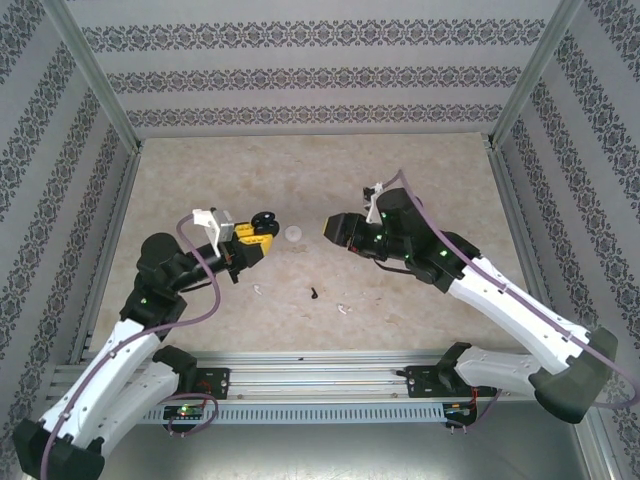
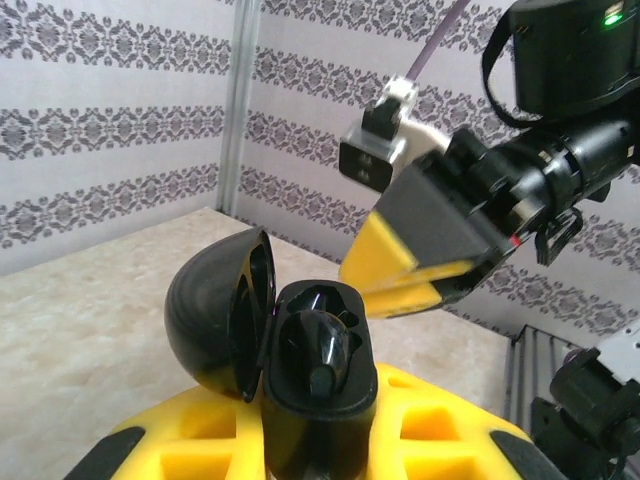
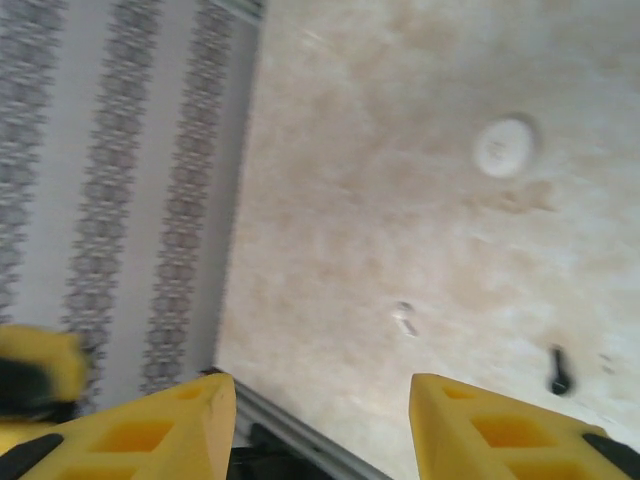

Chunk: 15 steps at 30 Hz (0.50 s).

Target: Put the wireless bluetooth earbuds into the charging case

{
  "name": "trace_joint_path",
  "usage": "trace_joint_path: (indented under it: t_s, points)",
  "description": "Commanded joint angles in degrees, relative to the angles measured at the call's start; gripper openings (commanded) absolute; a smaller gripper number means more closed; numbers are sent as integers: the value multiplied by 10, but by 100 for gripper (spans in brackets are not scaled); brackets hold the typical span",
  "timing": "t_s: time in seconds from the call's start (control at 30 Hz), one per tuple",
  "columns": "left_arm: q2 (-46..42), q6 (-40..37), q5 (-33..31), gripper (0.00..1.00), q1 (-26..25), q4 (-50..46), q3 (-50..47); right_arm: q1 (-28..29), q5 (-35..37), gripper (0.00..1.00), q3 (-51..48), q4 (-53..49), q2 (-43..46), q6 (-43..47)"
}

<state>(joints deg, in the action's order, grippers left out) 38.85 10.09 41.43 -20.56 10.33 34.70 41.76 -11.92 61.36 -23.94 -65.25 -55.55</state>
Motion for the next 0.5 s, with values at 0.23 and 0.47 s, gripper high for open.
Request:
trace_joint_path:
  t_s: [0.23, 0.47]
  points:
    - [-60, -68, -36, 3, 1, -150, -2, 85, 74, 42, 29, -139, -196, 77]
    - [-71, -71, -37, 3, 1, -160, -8, 143, 58, 28, 69, -121, -297, 77]
